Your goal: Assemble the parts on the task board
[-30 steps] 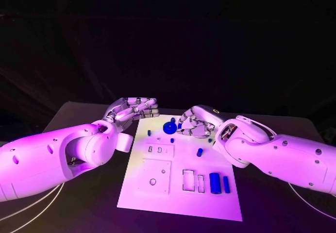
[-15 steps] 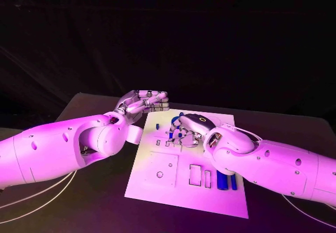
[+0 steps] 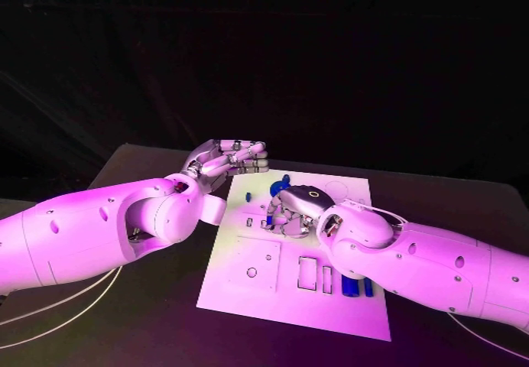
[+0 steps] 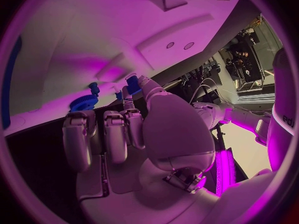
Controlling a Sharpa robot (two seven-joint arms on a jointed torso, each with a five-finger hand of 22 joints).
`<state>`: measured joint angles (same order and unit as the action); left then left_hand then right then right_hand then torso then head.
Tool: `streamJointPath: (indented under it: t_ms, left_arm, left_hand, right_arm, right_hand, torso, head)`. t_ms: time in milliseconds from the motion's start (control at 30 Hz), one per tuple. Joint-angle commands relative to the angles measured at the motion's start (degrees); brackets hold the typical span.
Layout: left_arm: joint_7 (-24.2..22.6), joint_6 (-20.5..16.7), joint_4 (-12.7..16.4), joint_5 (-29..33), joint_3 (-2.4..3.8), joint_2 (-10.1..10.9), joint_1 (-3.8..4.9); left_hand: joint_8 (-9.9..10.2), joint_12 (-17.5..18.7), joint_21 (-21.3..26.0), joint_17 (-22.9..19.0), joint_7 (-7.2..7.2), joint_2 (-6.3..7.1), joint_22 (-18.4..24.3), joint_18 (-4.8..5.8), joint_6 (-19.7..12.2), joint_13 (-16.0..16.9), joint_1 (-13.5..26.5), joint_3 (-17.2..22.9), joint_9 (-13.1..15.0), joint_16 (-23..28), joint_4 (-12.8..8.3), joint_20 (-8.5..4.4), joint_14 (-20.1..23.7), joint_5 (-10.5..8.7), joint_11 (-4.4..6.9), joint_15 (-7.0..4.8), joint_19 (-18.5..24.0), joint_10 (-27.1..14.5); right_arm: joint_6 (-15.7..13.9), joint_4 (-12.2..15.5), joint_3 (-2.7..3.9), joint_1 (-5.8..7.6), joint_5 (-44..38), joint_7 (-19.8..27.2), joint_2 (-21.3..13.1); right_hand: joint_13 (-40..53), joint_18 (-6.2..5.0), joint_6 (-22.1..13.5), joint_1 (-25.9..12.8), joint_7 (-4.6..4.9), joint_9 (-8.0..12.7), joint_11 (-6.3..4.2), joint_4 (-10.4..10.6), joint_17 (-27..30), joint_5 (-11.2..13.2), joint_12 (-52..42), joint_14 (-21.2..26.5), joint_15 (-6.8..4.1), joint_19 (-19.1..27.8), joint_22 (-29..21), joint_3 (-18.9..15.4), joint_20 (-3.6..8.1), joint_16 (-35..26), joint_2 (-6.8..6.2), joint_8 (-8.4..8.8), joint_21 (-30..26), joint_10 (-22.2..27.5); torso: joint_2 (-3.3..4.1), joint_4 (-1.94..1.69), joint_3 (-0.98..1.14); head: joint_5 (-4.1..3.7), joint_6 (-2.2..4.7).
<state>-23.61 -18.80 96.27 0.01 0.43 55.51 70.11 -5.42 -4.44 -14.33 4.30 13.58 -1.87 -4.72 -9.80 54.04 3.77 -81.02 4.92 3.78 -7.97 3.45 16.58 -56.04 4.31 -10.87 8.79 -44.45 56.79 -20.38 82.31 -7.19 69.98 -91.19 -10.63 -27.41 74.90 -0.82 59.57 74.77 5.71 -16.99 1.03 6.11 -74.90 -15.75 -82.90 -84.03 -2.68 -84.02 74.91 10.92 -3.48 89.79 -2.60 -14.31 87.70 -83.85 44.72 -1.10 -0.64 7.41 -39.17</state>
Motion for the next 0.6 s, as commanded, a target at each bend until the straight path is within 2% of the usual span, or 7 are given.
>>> streamJointPath:
  t_ms: [33,433,600]
  left_arm:
    - [-0.6,1.2,0.1,0.0,0.02,-0.1,0.02]
    - [-0.5,1.2,0.1,0.0,0.02,0.0,0.03]
    - [-0.5,1.2,0.1,0.0,0.02,0.0,0.03]
  left_hand:
    - [0.3,0.3,0.3,-0.1,0.46,-0.73,0.1,-0.37,0.1,0.0,0.1,0.1,0.0,0.3,-0.3,0.04,-0.1,0.24,-0.29,0.29,0.0,0.0]
    - [0.3,0.3,0.3,-0.1,0.46,-0.73,0.1,-0.37,0.1,0.0,0.1,0.1,0.0,0.3,-0.3,0.04,-0.1,0.24,-0.29,0.29,0.0,0.0]
    - [0.3,0.3,0.3,-0.1,0.46,-0.73,0.1,-0.37,0.1,0.0,0.1,0.1,0.0,0.3,-0.3,0.04,-0.1,0.24,-0.29,0.29,0.0,0.0]
  right_arm:
    - [1.6,-0.1,-0.04,-0.16,-2.2,-1.4,0.1]
    - [2.2,-0.2,-0.15,-0.48,-3.1,-2.0,-0.4]
    - [2.0,-0.3,-0.16,-0.53,-3.3,-2.1,-0.6]
  right_hand:
    - [8.9,0.12,0.0,0.1,-0.5,-0.8,-0.21,-0.2,-15.1,-0.3,0.0,-6.0,-0.37,-4.8,12.8,0.3,0.39,0.2,0.32,-0.21,0.1,-0.1]
    - [8.9,0.11,-0.1,0.0,-0.47,-0.8,-0.2,-0.2,-15.1,-0.3,0.0,-6.0,-0.37,-4.7,12.8,0.3,0.39,0.2,0.25,-0.21,0.1,0.0]
    - [8.5,0.06,-0.6,-0.2,-0.24,-0.8,-0.04,-0.3,-15.1,-0.4,0.5,-6.0,-0.28,-4.7,12.6,0.3,0.37,0.2,-0.33,-0.1,-0.1,0.4]
  torso:
    - [0.01,0.0,0.02]
    - [-0.04,-0.03,-0.03]
    - [-0.02,-0.04,-0.01]
  head:
    - [0.03,-0.09]
    - [0.06,-0.06]
    - [0.05,-0.03]
